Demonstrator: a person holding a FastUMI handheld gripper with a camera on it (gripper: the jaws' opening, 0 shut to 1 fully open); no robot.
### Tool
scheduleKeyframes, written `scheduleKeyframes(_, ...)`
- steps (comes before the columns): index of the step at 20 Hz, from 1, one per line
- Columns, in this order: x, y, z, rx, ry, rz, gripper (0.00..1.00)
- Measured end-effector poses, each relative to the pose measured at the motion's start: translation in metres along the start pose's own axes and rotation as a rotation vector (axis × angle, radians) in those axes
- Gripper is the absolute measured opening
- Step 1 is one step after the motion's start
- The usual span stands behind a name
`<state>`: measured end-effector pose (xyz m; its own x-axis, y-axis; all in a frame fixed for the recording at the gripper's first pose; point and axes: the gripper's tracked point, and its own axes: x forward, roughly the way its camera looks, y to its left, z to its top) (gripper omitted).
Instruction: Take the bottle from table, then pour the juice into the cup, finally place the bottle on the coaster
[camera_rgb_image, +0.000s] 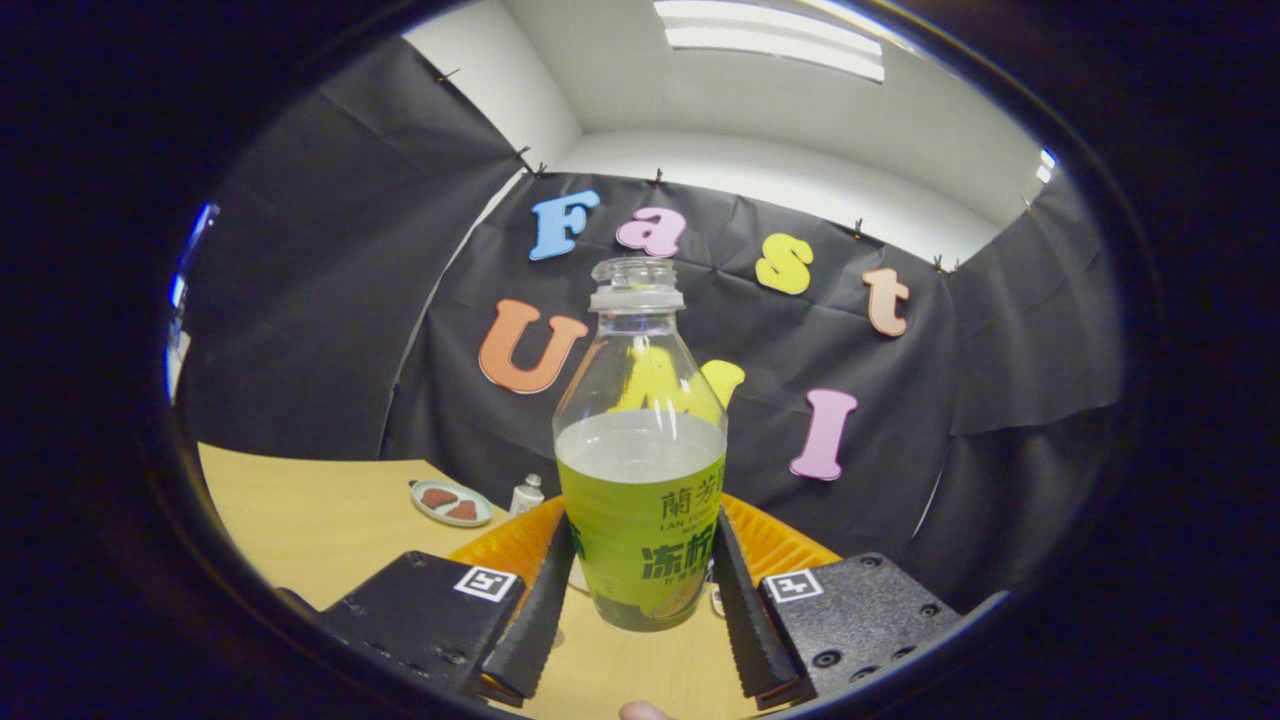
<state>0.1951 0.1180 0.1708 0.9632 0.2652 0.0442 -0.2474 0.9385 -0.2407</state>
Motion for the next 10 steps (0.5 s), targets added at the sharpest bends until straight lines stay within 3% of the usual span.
scheduleKeyframes(4, 0.037, 0.021, -0.011, 0.084, 0.011, 0.055, 0.76)
scheduleKeyframes(10, 0.097, 0.055, -0.086, 0.274, 0.119, 0.133, 0.77)
